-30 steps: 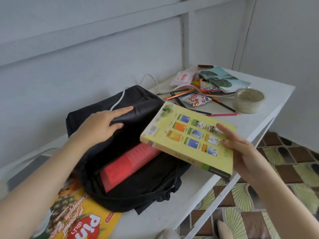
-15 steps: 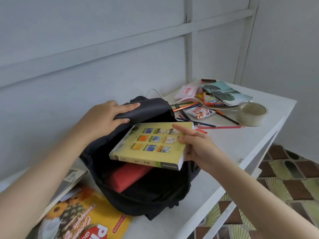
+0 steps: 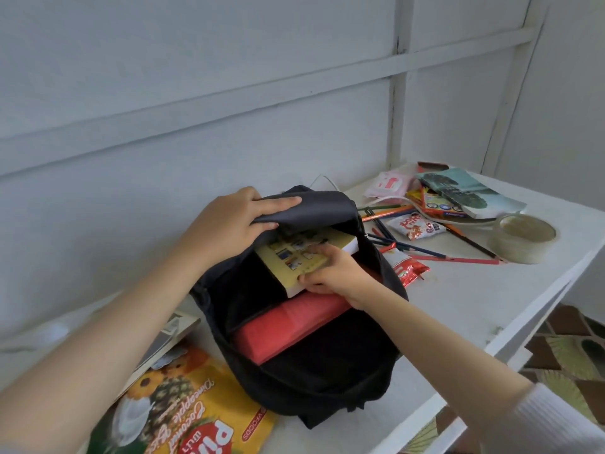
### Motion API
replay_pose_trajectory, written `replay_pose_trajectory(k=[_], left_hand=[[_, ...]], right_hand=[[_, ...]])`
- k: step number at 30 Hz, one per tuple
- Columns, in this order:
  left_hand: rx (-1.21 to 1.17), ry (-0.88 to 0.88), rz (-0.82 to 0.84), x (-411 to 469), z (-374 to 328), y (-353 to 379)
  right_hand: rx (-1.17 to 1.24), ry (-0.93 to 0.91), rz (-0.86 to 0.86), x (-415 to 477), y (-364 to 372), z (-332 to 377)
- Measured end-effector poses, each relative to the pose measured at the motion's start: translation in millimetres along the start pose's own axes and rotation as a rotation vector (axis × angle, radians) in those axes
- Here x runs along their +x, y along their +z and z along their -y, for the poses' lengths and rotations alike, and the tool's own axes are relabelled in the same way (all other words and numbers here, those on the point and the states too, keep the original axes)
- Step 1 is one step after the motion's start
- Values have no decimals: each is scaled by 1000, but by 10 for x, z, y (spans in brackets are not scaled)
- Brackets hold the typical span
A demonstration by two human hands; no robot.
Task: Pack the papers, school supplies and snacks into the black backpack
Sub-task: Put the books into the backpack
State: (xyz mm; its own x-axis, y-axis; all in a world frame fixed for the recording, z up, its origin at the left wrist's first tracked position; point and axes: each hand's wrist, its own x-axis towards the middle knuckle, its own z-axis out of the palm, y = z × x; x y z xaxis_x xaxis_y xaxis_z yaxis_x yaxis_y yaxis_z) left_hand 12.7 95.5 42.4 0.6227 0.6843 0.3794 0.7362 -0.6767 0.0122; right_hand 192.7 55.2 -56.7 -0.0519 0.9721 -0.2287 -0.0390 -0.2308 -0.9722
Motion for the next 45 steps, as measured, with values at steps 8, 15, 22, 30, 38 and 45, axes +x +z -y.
replay_pose_trajectory(k=[8,15,22,30,38,45], left_hand=[[-20,-4,17,-15,0,52],[4,-2,17,-16,11,33],[53,36,-3,-15,-40,-95],[72,62,-13,-63,-21,-101],[-4,-55,38,46,62,22],[-35,-149,73,51,14,169]], right_hand=[[-1384,-394,-396,-110,160,-35],[-1470,-601,166,75,123,-344],[-1451,-561,126,348,120,-312],[-1454,-541,168,587,83,-153],[-1481,-414,113,267,6,-301],[-1263,-208,267,-220,-189,-186]])
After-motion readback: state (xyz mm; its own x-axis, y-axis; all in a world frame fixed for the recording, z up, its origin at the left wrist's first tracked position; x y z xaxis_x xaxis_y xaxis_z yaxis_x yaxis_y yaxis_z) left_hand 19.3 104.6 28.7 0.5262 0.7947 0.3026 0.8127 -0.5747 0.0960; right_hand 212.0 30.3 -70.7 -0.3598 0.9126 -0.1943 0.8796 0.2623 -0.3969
